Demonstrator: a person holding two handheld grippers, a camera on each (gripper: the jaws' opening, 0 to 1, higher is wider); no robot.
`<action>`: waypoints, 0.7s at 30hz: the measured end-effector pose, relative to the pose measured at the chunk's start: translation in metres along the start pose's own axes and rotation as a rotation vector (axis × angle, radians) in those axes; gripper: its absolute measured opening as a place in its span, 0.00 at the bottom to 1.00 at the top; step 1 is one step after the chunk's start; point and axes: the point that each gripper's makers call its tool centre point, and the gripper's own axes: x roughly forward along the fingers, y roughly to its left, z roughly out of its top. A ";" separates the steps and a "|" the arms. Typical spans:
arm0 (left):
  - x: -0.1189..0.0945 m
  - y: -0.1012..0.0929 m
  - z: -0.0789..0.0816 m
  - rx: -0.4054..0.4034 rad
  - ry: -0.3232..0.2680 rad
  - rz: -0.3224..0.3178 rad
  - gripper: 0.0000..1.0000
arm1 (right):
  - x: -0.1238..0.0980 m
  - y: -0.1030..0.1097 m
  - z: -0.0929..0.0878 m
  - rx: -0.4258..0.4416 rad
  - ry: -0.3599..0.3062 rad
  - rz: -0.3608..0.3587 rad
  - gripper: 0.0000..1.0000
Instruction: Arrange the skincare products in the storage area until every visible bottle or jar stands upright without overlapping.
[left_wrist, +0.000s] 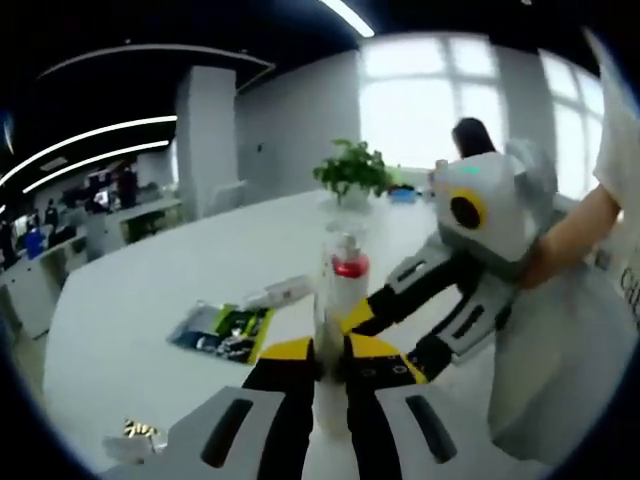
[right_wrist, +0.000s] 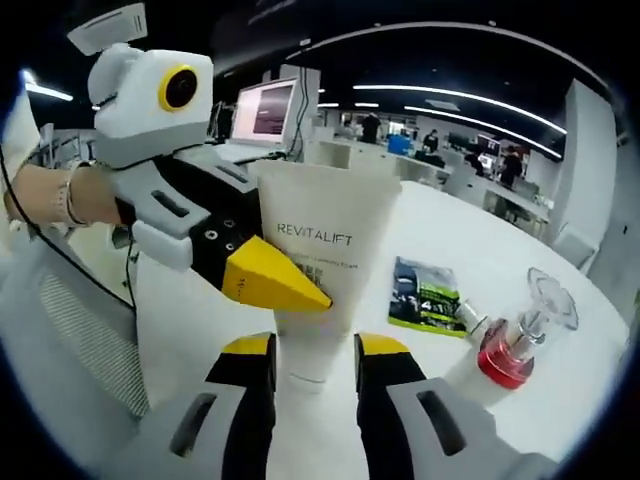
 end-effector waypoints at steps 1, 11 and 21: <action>0.000 -0.001 0.000 0.000 -0.001 -0.004 0.08 | -0.005 0.000 -0.002 -0.007 0.029 0.031 0.31; 0.002 -0.003 0.002 0.004 -0.016 -0.038 0.08 | -0.034 -0.007 0.034 -0.078 0.005 0.174 0.26; 0.009 -0.006 0.005 0.011 -0.041 -0.080 0.08 | -0.048 -0.022 0.080 -0.296 0.015 0.233 0.23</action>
